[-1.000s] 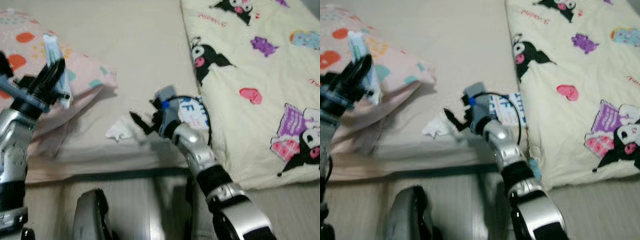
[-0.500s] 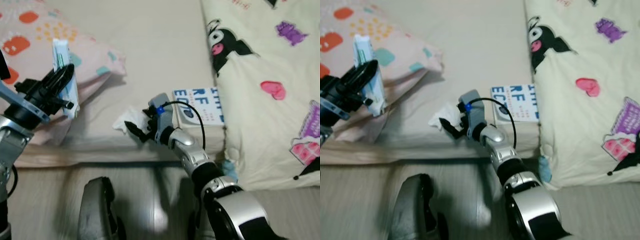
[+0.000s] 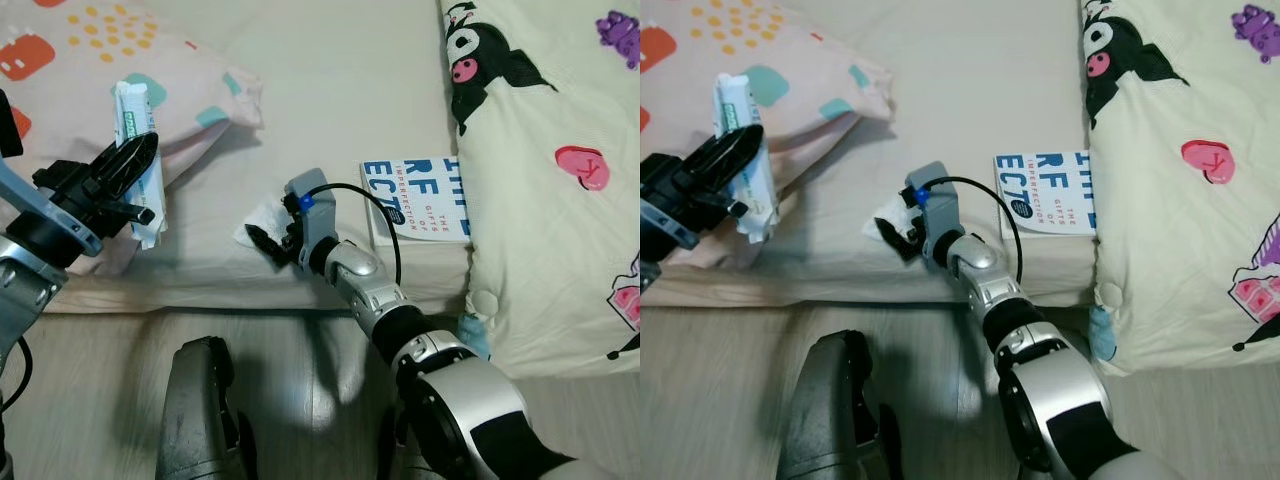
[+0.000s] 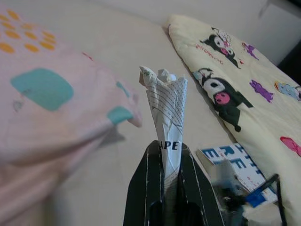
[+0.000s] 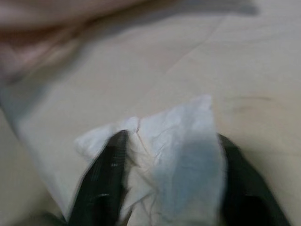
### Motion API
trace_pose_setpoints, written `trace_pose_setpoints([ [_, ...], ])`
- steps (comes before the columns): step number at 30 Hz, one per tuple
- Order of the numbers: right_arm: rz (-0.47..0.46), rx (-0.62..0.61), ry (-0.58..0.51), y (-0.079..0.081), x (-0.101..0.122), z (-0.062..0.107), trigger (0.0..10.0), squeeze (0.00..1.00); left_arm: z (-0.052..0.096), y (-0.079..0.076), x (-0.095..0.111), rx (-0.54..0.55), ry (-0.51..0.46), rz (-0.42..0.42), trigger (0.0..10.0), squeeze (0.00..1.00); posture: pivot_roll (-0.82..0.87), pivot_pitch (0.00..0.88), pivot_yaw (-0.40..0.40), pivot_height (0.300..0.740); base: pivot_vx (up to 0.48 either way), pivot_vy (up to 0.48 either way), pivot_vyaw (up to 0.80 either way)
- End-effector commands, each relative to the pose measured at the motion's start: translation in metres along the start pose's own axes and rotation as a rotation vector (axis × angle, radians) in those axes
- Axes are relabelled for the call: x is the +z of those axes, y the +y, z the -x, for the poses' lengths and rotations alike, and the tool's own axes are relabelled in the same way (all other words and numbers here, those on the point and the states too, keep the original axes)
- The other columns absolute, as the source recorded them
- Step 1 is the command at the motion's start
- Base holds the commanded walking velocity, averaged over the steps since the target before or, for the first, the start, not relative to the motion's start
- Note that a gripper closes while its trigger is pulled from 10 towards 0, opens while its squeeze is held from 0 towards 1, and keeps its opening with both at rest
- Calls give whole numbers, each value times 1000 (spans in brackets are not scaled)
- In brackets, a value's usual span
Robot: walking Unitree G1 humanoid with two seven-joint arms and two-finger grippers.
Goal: Clean up the room
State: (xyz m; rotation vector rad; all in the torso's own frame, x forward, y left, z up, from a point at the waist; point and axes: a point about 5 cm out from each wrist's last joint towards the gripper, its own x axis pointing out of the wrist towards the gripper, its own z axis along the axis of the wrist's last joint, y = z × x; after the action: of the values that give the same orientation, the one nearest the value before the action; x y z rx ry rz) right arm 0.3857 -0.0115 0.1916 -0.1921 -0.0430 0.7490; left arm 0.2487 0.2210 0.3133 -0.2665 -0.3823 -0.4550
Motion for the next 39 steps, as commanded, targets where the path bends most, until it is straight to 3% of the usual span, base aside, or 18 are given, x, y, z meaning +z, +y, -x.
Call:
trace_pose_setpoints([
  [1,13,27,96,9,-20,2,0,0,4,-2,1,4,22,-13,10000,0,228,591,-7,405,0,0,0],
  [14,27,56,112,7,-31,9,0,0,2,-1,-4,24,-1,7,10000,0,178,522,-47,405,0,0,0],
  [16,-74,-2,62,-6,-33,16,0,0,-4,5,-11,45,-35,9,10000,0,132,434,-72,405,0,0,0],
  [18,-127,-39,30,-12,-32,19,0,0,-6,8,-14,63,-43,10,10000,0,127,425,-74,405,0,0,0],
  [20,-227,-91,-21,-22,-32,24,0,0,-12,24,-28,177,-39,1,10000,0,86,358,-85,405,0,0,0],
  [21,-280,-136,-84,-31,-32,31,0,0,-14,39,-43,293,-30,-2,10000,0,64,327,-87,405,0,0,0],
  [23,-286,-152,-104,-33,-32,34,0,0,-14,42,-48,323,-25,-1,10000,0,64,327,-87,405,0,0,0],
  [27,-307,-157,-90,-35,-35,35,0,0,-16,45,-53,342,-21,19,10000,0,45,304,-86,405,0,0,0],
  [28,-337,-192,-119,-39,-45,48,0,0,-20,47,-76,346,27,60,10000,0,-33,198,-69,410,0,0,0],
  [30,-362,-249,-157,-45,-60,71,0,0,-25,44,-113,332,111,121,10000,0,-61,163,-57,420,0,0,0],
  [31,-362,-249,-157,-45,-60,71,0,0,-25,44,-113,332,111,121,10000,0,-61,163,-57,420,0,0,0],
  [34,-356,-262,-152,-45,-71,84,0,0,-29,37,-139,307,149,188,10000,0,-81,113,-50,435,0,0,0],
  [39,-352,-248,-143,-43,-73,85,0,0,-36,32,-147,289,143,209,10000,0,-81,99,-49,445,0,0,0],
])
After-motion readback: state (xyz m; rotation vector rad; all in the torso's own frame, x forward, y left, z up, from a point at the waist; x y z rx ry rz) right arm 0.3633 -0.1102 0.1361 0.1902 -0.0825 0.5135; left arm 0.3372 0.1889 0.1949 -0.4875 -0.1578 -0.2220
